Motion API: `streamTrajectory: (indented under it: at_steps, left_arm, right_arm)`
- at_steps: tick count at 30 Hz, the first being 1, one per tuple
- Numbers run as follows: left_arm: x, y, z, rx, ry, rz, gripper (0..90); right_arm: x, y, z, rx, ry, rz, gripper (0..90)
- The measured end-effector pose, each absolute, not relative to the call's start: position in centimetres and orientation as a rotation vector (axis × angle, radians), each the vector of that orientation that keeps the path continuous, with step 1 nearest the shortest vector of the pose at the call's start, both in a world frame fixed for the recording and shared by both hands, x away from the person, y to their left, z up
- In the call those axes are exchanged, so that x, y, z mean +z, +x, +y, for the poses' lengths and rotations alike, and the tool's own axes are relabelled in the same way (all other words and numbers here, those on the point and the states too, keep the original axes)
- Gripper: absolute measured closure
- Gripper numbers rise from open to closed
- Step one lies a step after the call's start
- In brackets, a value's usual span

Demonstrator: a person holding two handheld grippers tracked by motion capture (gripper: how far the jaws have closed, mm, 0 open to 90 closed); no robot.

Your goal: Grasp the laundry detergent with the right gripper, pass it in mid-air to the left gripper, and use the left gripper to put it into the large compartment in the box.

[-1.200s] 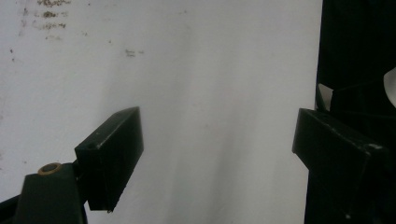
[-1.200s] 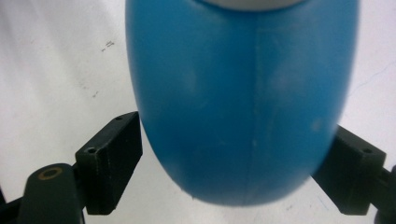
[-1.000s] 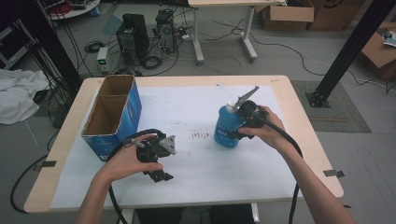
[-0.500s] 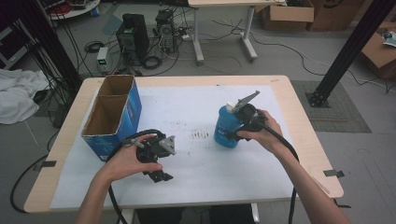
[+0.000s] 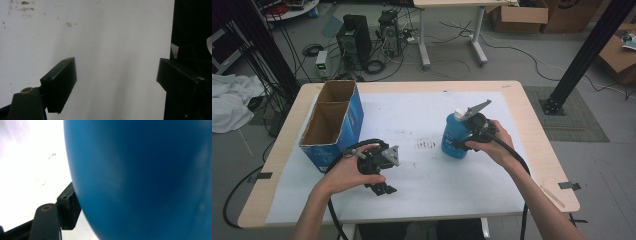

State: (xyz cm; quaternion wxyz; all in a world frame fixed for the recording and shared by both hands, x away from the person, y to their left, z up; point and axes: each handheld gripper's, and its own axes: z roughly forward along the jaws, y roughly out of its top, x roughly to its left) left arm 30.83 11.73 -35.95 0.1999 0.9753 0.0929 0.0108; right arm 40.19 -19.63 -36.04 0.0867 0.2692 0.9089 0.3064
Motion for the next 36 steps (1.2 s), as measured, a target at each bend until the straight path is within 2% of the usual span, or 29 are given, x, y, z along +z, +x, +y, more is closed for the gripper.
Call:
streamTrajectory:
  at_steps: [22,36]
  left_arm:
    - [-36.25,30.85,11.72,0.025,2.731,0.263,17.1]
    - [-36.24,30.89,11.83,0.03,2.729,0.263,17.1]
  right_arm:
    - [-36.48,40.33,-19.95,0.957,0.816,2.672,41.5]
    - [-36.74,40.69,-20.53,1.026,0.745,2.683,44.4]
